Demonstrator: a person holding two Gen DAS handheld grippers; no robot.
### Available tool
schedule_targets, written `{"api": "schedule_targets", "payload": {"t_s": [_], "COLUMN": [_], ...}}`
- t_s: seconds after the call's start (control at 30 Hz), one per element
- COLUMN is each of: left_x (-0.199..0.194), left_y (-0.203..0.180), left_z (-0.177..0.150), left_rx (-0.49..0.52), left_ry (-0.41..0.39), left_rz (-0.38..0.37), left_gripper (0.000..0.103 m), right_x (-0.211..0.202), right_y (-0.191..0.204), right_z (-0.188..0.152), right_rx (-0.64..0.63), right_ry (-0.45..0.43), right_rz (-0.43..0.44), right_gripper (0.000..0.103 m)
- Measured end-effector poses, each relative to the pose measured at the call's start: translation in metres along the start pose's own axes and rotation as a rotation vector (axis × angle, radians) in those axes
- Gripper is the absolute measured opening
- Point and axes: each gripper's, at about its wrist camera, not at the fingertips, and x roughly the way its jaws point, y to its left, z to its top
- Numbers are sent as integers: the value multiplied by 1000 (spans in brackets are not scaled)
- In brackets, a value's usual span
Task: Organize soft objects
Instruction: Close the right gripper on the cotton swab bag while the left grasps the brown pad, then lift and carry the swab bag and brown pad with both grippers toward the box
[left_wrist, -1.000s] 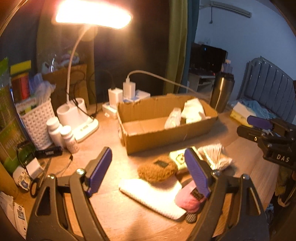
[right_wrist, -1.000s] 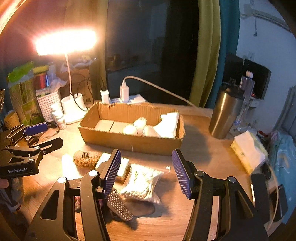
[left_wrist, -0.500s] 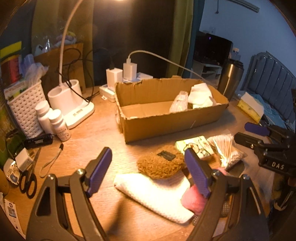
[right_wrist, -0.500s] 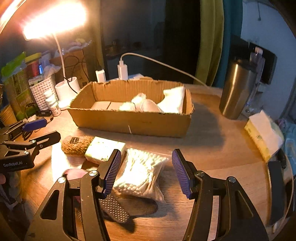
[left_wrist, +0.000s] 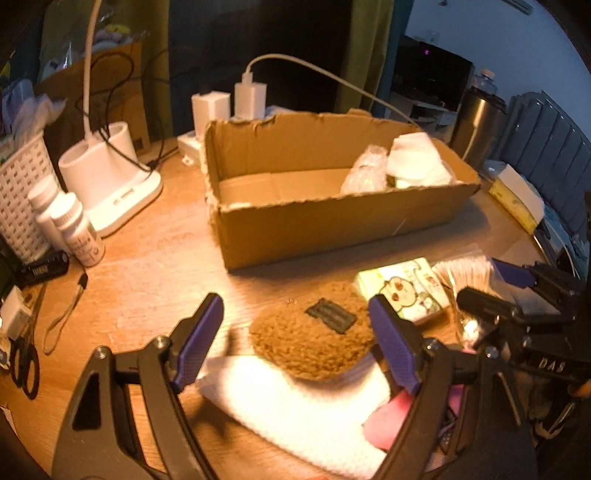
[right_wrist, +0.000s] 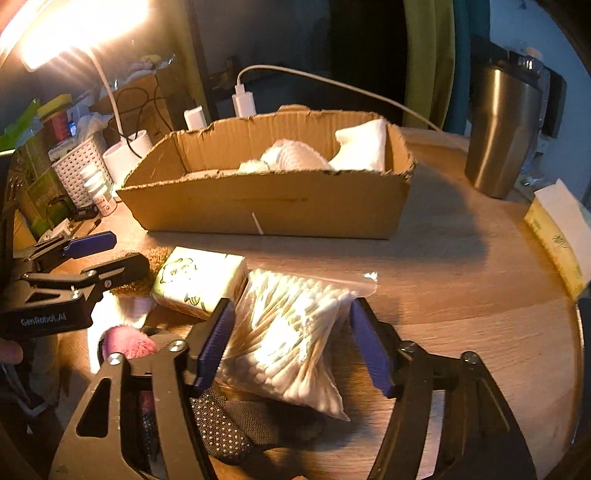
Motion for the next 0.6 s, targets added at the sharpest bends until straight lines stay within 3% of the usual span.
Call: {"api": "schedule_targets", "payload": {"t_s": [0.27, 0.4, 0.47, 0.5, 0.6], "left_x": [11, 13, 13, 12, 9], "left_y": [-2, -3, -3, -3, -10], "left_z": [-2, -4, -5, -5, -5], "left_rx": [14, 29, 28, 27, 60], "left_ry": [36, 31, 32, 38, 28], "left_rz": [-6, -14, -42, -65, -64], "left_gripper": [82, 81, 72, 60, 49], "right_x": [13, 13, 14, 13, 12], "right_y": [0, 0, 1, 2, 4], "right_z": [-2, -3, -4, -4, -5], "right_rx": [10, 6, -1, -3, -10], "right_ry": [39, 41, 39, 38, 30], "right_rz": [14, 18, 15, 13, 18], "right_gripper": [69, 59, 55, 53, 49]}}
